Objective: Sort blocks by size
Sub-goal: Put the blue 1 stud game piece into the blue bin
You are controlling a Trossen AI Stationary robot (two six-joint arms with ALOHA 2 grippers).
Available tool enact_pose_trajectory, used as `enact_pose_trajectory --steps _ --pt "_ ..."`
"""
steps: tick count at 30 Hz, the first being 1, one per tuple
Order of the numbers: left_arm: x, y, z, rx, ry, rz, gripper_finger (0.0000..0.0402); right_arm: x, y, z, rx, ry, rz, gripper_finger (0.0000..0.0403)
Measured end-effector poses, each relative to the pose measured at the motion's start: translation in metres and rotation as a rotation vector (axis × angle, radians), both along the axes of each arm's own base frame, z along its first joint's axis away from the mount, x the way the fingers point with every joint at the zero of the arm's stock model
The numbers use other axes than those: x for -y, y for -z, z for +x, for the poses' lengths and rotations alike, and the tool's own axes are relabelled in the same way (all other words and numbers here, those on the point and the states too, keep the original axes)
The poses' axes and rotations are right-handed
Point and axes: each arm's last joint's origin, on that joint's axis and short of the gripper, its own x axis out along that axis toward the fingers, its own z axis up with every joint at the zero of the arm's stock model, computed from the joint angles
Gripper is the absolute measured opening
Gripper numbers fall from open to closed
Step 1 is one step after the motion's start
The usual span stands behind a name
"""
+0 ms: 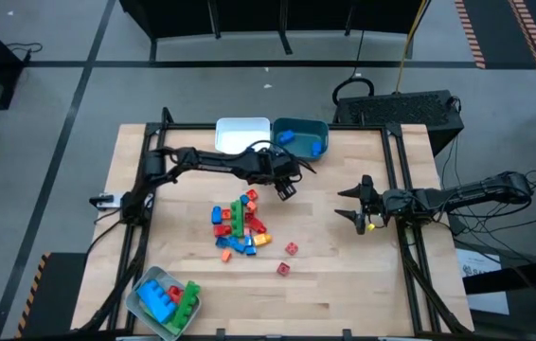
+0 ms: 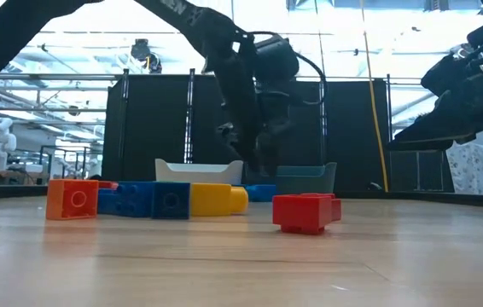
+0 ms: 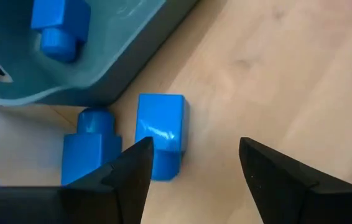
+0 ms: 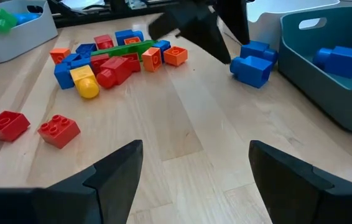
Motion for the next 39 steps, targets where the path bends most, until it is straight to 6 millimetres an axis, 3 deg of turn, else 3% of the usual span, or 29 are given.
enact_pose_trajectory --steps 19,29,32,39 --pt "-0.016 0.028 0.003 -0.045 -0.051 0.019 0.0237 0.000 0.001 0.000 -0.010 0.000 -0.001 0.0279" --pt "-0.009 0.042 0.004 -0.045 -0.079 -0.100 0.0235 0.000 0.001 0.000 -0.008 0.002 0.004 0.0279" --pt "0.001 0.043 0.006 -0.046 -0.070 -0.103 0.0214 0.000 0.001 0.000 -0.007 0.003 0.005 0.0279" --pt "0.022 0.043 0.009 -0.055 -0.023 -0.109 0.0111 0.000 0.001 0.000 -0.007 0.002 0.005 0.0279"
